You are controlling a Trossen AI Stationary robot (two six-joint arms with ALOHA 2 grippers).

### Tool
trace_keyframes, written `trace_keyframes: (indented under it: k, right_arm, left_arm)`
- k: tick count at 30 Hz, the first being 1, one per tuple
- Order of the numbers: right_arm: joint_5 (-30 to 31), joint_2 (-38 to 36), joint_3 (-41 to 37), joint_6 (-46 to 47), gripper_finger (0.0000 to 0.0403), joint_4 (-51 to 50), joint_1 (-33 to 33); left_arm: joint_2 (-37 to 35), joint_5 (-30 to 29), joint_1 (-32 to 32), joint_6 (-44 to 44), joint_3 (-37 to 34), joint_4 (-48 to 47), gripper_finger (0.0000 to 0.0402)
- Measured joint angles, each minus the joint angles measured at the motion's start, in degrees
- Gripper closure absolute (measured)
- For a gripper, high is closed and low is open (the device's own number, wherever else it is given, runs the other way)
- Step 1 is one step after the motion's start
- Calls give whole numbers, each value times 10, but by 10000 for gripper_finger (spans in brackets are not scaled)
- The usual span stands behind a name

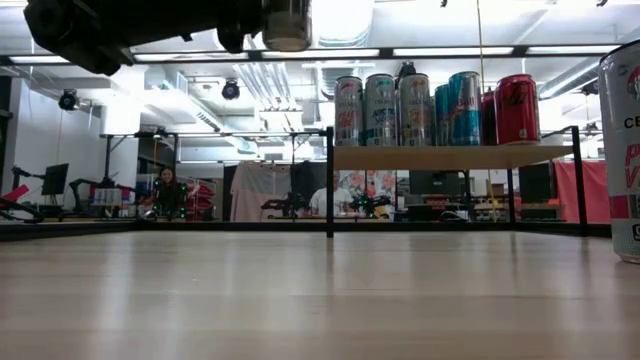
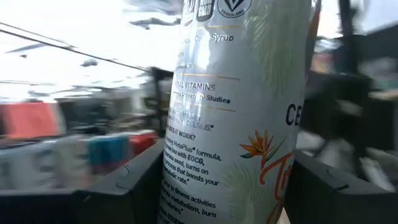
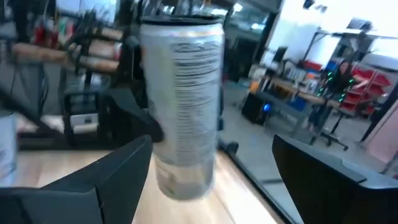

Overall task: Place canned beverage on shelf
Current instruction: Put the white yellow soda can on the shelf aligned with the other white yellow soda cans

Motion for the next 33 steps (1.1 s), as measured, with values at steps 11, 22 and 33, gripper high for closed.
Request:
trace_keyframes:
  k: [11,22,33]
  right_arm:
    - [-15,139,81,-22,78,157,-58]
    - [105,221,206,-60,94,150,-69]
    - [122,227,245,-52,164,85,-70]
  left_arm:
    - [43,-101,0,17,1,76,169]
    - [47,-147,0,21,3,91,168]
    - [46,-144,0,17,4,90,120]
